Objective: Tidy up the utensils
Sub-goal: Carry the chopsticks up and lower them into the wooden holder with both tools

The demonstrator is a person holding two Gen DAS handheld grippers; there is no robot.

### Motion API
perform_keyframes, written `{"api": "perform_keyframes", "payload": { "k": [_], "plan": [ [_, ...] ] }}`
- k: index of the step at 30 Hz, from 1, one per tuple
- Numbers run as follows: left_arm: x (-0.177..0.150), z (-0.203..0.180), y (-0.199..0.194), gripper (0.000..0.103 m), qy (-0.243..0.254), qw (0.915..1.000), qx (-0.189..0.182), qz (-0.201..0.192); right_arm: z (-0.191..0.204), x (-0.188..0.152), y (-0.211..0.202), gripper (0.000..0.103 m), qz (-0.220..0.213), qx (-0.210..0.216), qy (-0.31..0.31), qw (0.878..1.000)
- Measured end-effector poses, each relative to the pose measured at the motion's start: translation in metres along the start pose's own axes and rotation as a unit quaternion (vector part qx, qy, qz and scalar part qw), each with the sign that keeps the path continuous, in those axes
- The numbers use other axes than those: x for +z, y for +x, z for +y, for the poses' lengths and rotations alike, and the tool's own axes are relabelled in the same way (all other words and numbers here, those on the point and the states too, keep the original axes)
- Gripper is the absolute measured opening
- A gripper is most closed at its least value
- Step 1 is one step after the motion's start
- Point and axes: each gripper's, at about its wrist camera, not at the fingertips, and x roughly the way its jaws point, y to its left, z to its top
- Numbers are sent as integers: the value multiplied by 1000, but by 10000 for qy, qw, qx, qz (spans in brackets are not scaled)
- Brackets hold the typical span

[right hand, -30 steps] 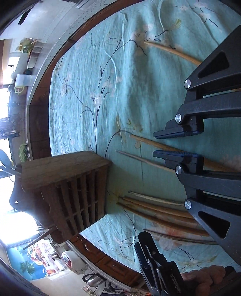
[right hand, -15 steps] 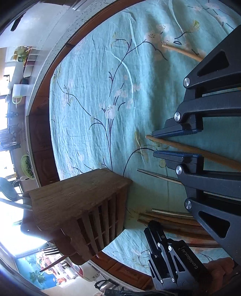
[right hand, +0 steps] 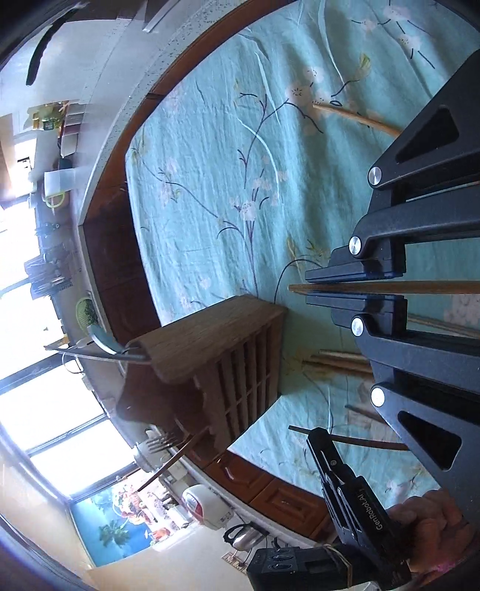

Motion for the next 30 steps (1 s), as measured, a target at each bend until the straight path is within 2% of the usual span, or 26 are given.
{"api": "perform_keyframes", "payload": {
  "k": [12,18,30],
  "plan": [
    [-10,8,-103,4,-9,9960,-283,-851,27,29,-82,5,-985,318,-132,9945],
    [-17,20,-148,4,-37,9923,-350,-1187,38,38,-101,5,-1277,352,-240,9909],
    [-16,25,-172,4,-38,9876,-248,-1550,44,47,-108,5,-1460,403,-283,9881]
  ]
}}
